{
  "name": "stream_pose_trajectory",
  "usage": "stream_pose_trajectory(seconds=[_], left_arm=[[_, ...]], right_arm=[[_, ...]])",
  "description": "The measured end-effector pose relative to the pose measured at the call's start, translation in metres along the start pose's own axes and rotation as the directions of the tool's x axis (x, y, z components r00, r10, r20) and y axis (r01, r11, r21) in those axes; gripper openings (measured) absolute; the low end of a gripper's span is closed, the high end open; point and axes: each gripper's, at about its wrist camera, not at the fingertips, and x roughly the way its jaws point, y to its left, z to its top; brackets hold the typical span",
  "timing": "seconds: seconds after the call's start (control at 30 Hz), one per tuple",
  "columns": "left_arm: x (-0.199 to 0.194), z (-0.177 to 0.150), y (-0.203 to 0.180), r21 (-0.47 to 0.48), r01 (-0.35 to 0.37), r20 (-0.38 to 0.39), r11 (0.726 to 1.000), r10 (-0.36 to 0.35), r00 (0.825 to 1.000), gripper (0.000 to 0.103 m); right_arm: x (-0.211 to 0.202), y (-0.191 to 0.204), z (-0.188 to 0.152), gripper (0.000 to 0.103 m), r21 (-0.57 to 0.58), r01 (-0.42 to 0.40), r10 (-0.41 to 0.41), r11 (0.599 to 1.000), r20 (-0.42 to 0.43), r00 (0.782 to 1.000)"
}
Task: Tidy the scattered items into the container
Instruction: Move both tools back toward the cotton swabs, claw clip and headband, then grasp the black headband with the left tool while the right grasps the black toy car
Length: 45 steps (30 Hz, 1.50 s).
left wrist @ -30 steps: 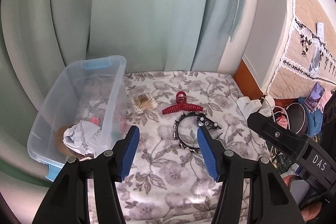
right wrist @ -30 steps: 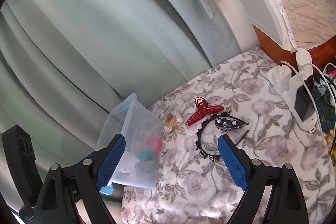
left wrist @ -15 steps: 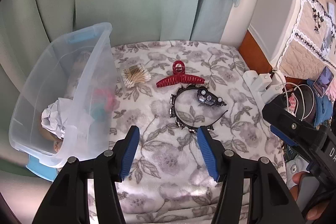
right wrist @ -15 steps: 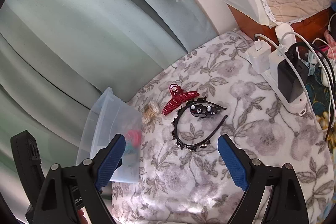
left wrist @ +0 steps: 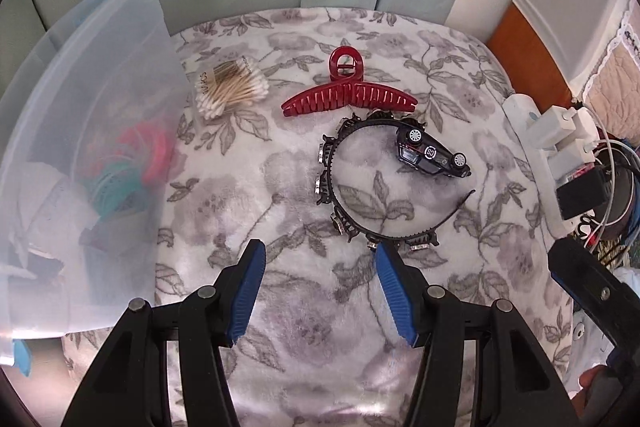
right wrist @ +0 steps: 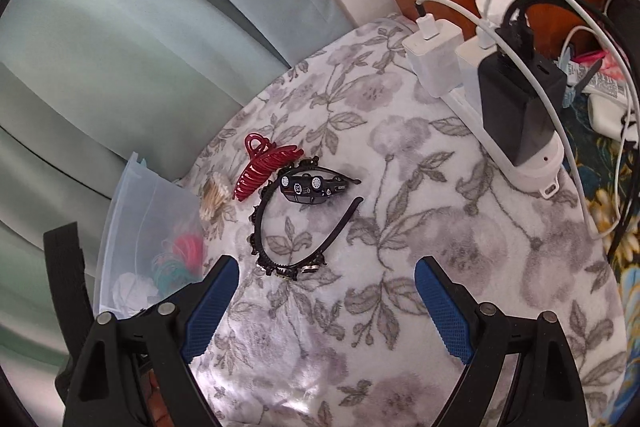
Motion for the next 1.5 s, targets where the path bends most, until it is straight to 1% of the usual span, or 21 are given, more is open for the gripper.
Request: stream_pose_trajectory(seconds=[0.13, 0.2, 0.27, 0.37, 0.5, 0.53, 0.6, 0.73, 0.8, 0.9, 0.93, 1.0, 1.1, 1.17, 1.2, 1.27, 1.33, 1.43, 1.5], left_arm=[[0.026, 0.013, -0.002, -0.011, 0.009, -0.029, 1.000, -0.009, 1.000, 0.058], [0.036, 0.017, -0.001, -0.019, 0.012, -0.039, 1.000, -0.012, 0.999, 0.058], [0.044, 0.020, 0.001, -0.032, 0.012, -0.048, 0.999, -0.014, 0.999, 0.056], [0.052, 0.023, 0.004, -0.049, 0.020, -0.053, 0.999, -0.023, 0.998, 0.048], [0.059, 0.026, 0.007, -0.056, 0.026, -0.058, 0.998, -0.030, 0.998, 0.039], [0.061, 0.026, 0.008, -0.059, 0.030, -0.059, 0.998, -0.033, 0.998, 0.038], [0.064, 0.026, 0.010, -0.065, 0.041, -0.057, 0.997, -0.045, 0.997, 0.038], [0.067, 0.028, 0.011, -0.057, 0.048, -0.048, 0.997, -0.051, 0.998, 0.037], [0.068, 0.029, 0.010, -0.052, 0.052, -0.043, 0.997, -0.055, 0.998, 0.037], [0.070, 0.031, 0.011, -0.052, 0.062, -0.035, 0.997, -0.064, 0.997, 0.037], [0.070, 0.031, 0.011, -0.052, 0.065, -0.032, 0.997, -0.066, 0.997, 0.037], [0.072, 0.033, 0.011, -0.050, 0.068, -0.027, 0.996, -0.070, 0.997, 0.037], [0.074, 0.035, 0.010, -0.043, 0.068, -0.016, 0.997, -0.069, 0.997, 0.037], [0.074, 0.036, 0.011, -0.040, 0.066, -0.009, 0.997, -0.066, 0.998, 0.036], [0.074, 0.036, 0.011, -0.040, 0.061, -0.005, 0.997, -0.061, 0.998, 0.032], [0.074, 0.036, 0.013, -0.041, 0.053, 0.003, 0.998, -0.053, 0.999, 0.028], [0.074, 0.035, 0.016, -0.046, 0.055, 0.008, 0.997, -0.054, 0.998, 0.024], [0.073, 0.036, 0.019, -0.055, 0.052, 0.009, 0.997, -0.051, 0.999, 0.014], [0.072, 0.035, 0.020, -0.058, 0.050, 0.009, 0.997, -0.050, 0.999, 0.014]], right_arm=[[0.012, 0.010, 0.011, 0.092, -0.111, 0.036, -0.037, 0.993, -0.001, 0.999], [0.019, 0.015, 0.017, 0.091, -0.171, 0.032, -0.033, 0.985, -0.006, 0.999], [0.026, 0.019, 0.022, 0.091, -0.232, 0.025, -0.028, 0.972, -0.009, 1.000], [0.040, 0.025, 0.027, 0.085, -0.300, 0.022, -0.031, 0.954, -0.027, 0.999], [0.062, 0.030, 0.033, 0.081, -0.367, 0.015, -0.044, 0.930, -0.070, 0.997], [0.067, 0.032, 0.034, 0.080, -0.384, 0.009, -0.044, 0.923, -0.082, 0.996], [0.075, 0.034, 0.036, 0.076, -0.409, 0.011, -0.057, 0.912, -0.100, 0.993], [0.087, 0.039, 0.038, 0.073, -0.457, 0.003, -0.065, 0.890, -0.122, 0.990], [0.092, 0.043, 0.039, 0.066, -0.476, -0.006, -0.065, 0.879, -0.133, 0.989], [0.100, 0.047, 0.039, 0.058, -0.506, -0.021, -0.064, 0.862, -0.150, 0.987], [0.103, 0.048, 0.040, 0.057, -0.515, -0.024, -0.066, 0.857, -0.156, 0.986], [0.111, 0.050, 0.038, 0.051, -0.533, -0.020, -0.082, 0.846, -0.167, 0.982], [0.120, 0.053, 0.037, 0.051, -0.564, -0.001, -0.107, 0.826, -0.158, 0.982], [0.124, 0.054, 0.038, 0.050, -0.568, 0.005, -0.114, 0.823, -0.157, 0.981], [0.125, 0.053, 0.039, 0.045, -0.564, 0.004, -0.115, 0.826, -0.161, 0.980], [0.126, 0.051, 0.040, 0.041, -0.551, 0.011, -0.114, 0.834, -0.152, 0.982], [0.123, 0.048, 0.042, 0.039, -0.516, -0.009, -0.084, 0.857, -0.157, 0.984], [0.116, 0.044, 0.043, 0.035, -0.464, -0.049, -0.031, 0.884, -0.164, 0.986], [0.111, 0.044, 0.041, 0.029, -0.449, -0.059, -0.015, 0.892, -0.160, 0.987]])
